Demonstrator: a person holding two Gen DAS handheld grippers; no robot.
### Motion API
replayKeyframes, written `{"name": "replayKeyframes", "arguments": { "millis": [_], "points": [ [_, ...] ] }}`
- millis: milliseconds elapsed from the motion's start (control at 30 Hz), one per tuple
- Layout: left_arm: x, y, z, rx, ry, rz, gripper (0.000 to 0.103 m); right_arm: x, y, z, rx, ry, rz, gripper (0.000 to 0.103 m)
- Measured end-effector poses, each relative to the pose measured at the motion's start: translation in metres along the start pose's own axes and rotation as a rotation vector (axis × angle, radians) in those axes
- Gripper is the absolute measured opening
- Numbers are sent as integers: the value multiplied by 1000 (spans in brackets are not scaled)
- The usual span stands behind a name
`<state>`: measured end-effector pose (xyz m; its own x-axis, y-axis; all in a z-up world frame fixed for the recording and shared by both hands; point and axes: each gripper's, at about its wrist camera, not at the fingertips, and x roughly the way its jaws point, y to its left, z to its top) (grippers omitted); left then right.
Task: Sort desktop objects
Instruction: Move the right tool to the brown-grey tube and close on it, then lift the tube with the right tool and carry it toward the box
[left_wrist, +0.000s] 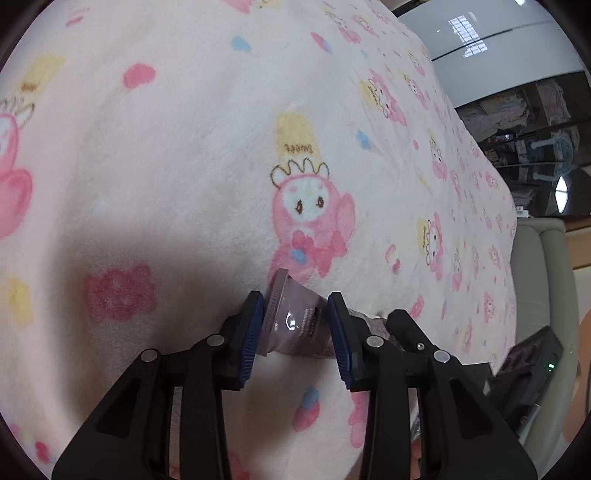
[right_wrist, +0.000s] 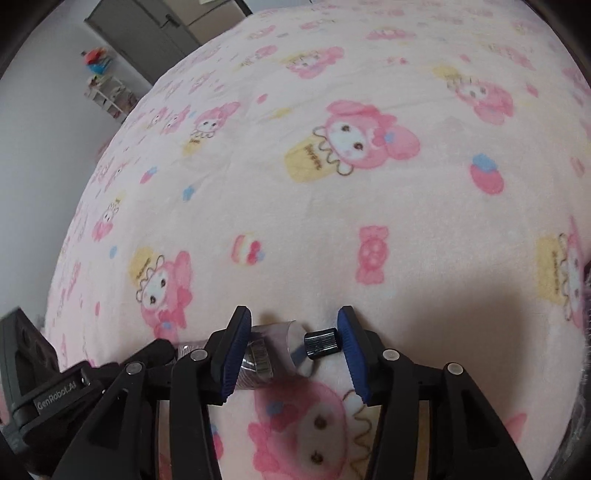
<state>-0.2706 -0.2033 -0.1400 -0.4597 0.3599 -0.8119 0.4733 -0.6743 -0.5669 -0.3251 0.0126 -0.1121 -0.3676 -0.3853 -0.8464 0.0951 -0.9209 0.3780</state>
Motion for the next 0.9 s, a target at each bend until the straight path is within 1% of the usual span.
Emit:
{"name": "replayKeyframes", "arguments": {
  "millis": [100,167,233,333,400,433,500,567,667,767,833,900],
  "points": [
    [-8,2,-3,6,17,-5,35,-12,-6,-6,25,19,29,46],
    [-13,8,-9,-8,53,-34,35,-22,-13,-13,45,32,59,46],
    [-19,13,-23,-16,89,-48,35,-33,-14,-24,27,44,49,46],
    [-27,10,-50,35,148,15,35,-54,-12,-48,-3,53,8,46],
    [-33,8,-66,66,152,56,36,-69,-7,-70,-11,59,-36,45],
    [-36,7,-74,76,147,73,37,-77,-7,-81,2,60,-38,45],
    [-41,8,-91,89,156,92,36,-92,-7,-103,23,61,-43,46],
    [-46,9,-111,100,177,101,37,-104,-8,-121,8,55,-52,46],
    [-56,4,-143,150,201,85,37,-123,-25,-139,12,66,-49,46],
    [-67,-5,-177,201,216,30,38,-143,-49,-154,43,88,-39,46],
    [-74,-11,-199,239,219,-6,41,-160,-68,-165,61,80,-27,46],
    [-70,-21,-215,291,235,-10,42,-171,-83,-173,53,80,-19,46]
  ]
}}
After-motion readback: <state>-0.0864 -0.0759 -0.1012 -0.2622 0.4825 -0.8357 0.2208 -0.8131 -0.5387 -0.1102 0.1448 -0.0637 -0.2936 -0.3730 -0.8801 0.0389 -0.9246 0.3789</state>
